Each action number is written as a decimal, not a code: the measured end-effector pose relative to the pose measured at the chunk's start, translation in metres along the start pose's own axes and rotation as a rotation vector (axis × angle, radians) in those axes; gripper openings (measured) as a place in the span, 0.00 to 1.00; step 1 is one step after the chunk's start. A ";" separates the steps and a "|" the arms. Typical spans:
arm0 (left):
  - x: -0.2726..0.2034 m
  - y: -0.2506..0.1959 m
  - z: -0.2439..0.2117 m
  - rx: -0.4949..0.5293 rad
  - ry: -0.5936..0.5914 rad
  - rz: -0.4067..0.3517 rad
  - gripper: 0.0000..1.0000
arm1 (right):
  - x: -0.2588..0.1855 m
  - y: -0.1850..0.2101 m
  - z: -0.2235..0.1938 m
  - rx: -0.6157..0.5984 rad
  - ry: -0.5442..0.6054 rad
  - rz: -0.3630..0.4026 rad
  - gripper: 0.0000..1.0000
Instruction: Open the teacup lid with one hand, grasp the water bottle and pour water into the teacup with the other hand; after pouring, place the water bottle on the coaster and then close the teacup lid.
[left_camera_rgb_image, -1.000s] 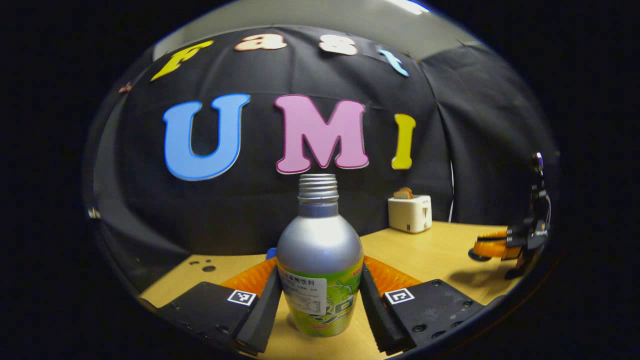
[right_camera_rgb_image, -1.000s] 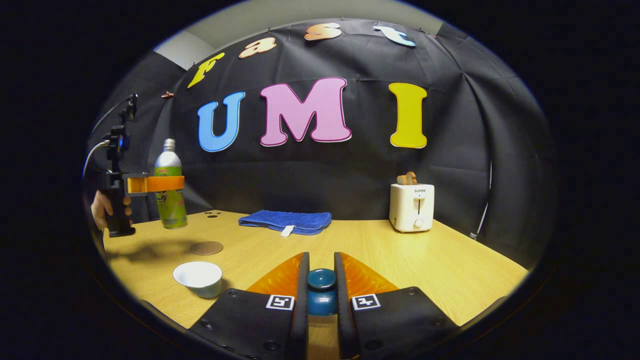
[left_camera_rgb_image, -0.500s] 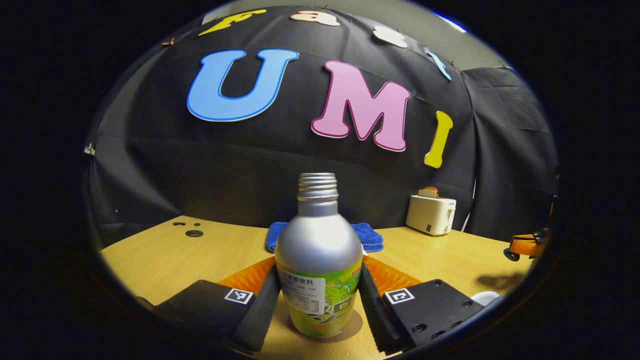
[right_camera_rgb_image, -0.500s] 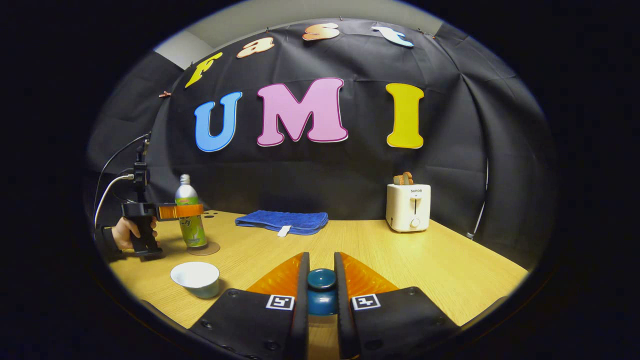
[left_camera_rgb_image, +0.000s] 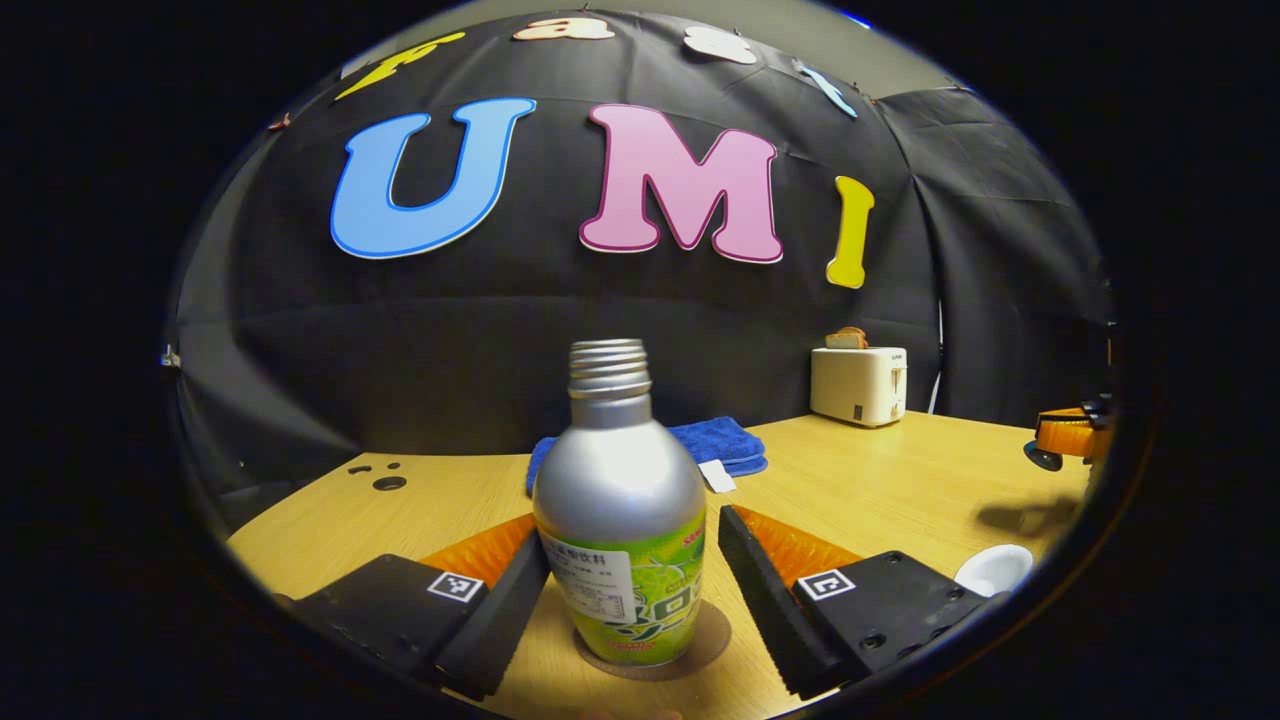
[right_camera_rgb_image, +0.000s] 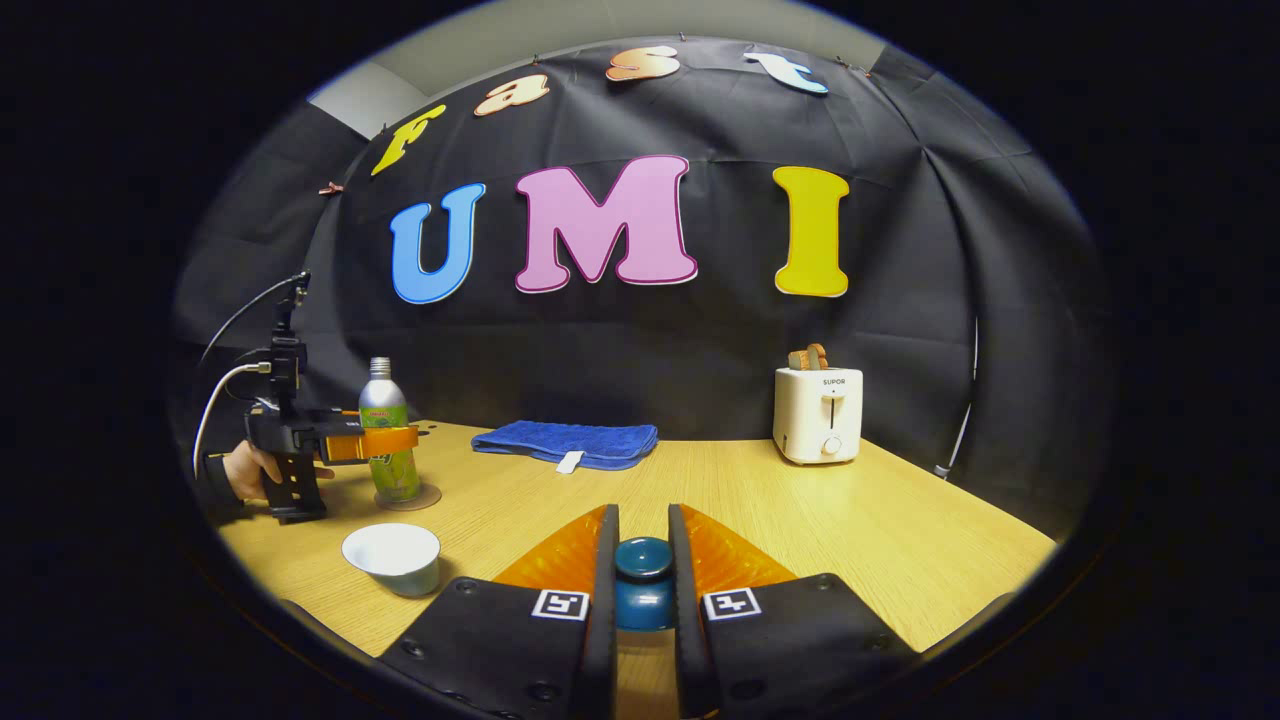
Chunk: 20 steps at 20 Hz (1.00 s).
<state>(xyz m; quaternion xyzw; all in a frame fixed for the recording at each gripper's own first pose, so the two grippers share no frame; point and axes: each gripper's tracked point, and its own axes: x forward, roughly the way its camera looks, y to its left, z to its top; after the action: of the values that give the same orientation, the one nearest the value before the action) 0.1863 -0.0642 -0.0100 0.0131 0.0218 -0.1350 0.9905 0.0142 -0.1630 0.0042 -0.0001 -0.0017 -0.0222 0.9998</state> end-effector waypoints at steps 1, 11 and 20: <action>-0.007 -0.001 -0.002 0.001 0.018 -0.007 0.98 | 0.000 0.000 0.000 0.000 0.000 0.000 0.27; -0.124 0.021 -0.001 -0.041 -0.060 0.113 0.96 | 0.000 0.000 0.000 0.001 0.001 0.000 0.27; -0.148 0.037 -0.017 -0.044 -0.063 0.175 0.97 | -0.015 0.102 0.004 0.051 0.000 0.173 0.27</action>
<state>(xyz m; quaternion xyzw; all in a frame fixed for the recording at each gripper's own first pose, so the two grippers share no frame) 0.0532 0.0113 -0.0193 -0.0110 -0.0076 -0.0476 0.9988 0.0042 -0.0602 0.0079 0.0251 -0.0022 0.0645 0.9976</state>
